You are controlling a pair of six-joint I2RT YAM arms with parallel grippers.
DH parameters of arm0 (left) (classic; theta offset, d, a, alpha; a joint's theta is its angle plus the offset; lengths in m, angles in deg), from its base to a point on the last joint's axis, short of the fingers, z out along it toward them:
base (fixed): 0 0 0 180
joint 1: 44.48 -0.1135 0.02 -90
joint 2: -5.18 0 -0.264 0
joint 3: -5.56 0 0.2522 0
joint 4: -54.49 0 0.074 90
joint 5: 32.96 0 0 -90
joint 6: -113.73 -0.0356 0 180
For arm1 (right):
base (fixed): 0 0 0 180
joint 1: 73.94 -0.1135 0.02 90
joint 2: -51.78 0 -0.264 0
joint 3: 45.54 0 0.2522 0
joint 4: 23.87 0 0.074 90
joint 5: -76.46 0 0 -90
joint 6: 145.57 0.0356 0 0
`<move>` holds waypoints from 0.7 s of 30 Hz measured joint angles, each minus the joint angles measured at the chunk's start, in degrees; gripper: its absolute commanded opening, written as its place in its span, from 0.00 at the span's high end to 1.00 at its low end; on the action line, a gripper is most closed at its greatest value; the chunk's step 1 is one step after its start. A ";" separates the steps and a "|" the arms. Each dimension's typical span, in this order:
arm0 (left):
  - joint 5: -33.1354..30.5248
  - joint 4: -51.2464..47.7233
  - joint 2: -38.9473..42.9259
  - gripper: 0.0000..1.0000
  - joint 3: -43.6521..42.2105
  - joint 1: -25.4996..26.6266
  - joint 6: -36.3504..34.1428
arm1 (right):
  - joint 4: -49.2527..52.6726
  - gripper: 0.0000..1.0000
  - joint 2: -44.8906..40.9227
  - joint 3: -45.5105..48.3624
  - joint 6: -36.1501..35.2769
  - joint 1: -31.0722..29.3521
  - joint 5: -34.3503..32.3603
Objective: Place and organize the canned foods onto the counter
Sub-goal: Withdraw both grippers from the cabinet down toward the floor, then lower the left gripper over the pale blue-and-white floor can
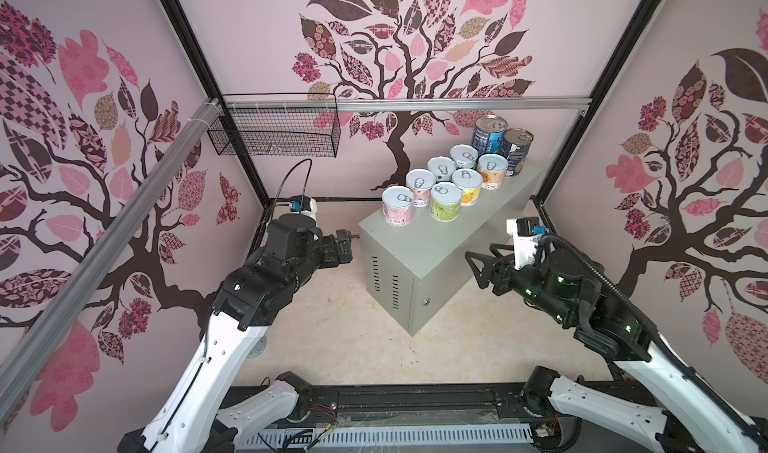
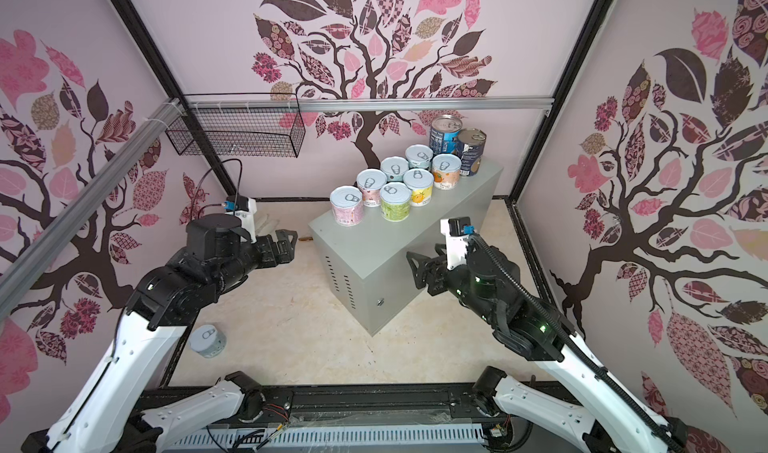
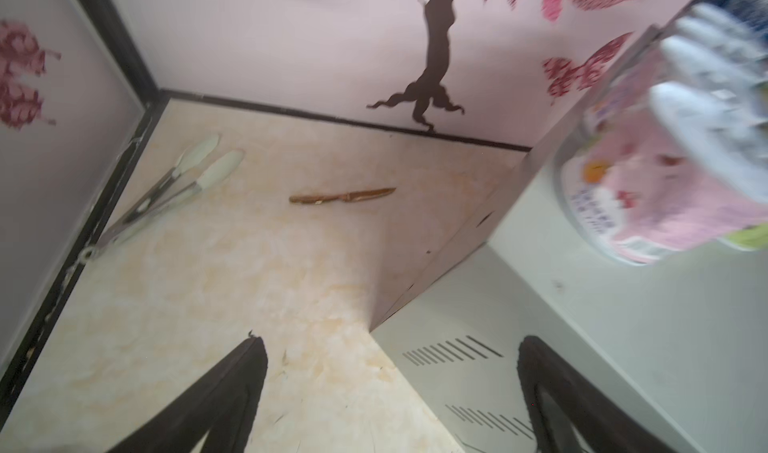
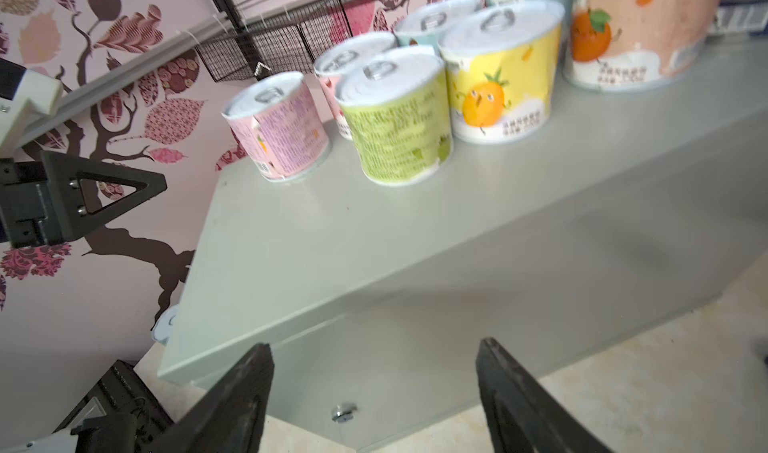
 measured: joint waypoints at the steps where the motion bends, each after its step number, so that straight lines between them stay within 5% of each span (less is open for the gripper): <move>1: 1.75 -0.11 0.09 0.02 -1.49 -2.34 0.55 | 0.13 0.19 -1.42 1.97 0.79 0.00 -0.13; 6: 11.65 1.01 0.98 0.02 -10.95 -16.37 4.59 | 1.38 0.08 -7.78 12.79 5.84 0.00 -0.76; 10: 13.00 1.27 -0.28 0.02 -15.02 -19.15 7.21 | 0.87 0.00 -9.22 20.57 9.33 -0.02 -0.48; 21: -2.84 1.88 -4.70 0.02 -24.90 -19.43 17.31 | -5.60 0.00 -11.47 38.77 14.93 0.00 1.38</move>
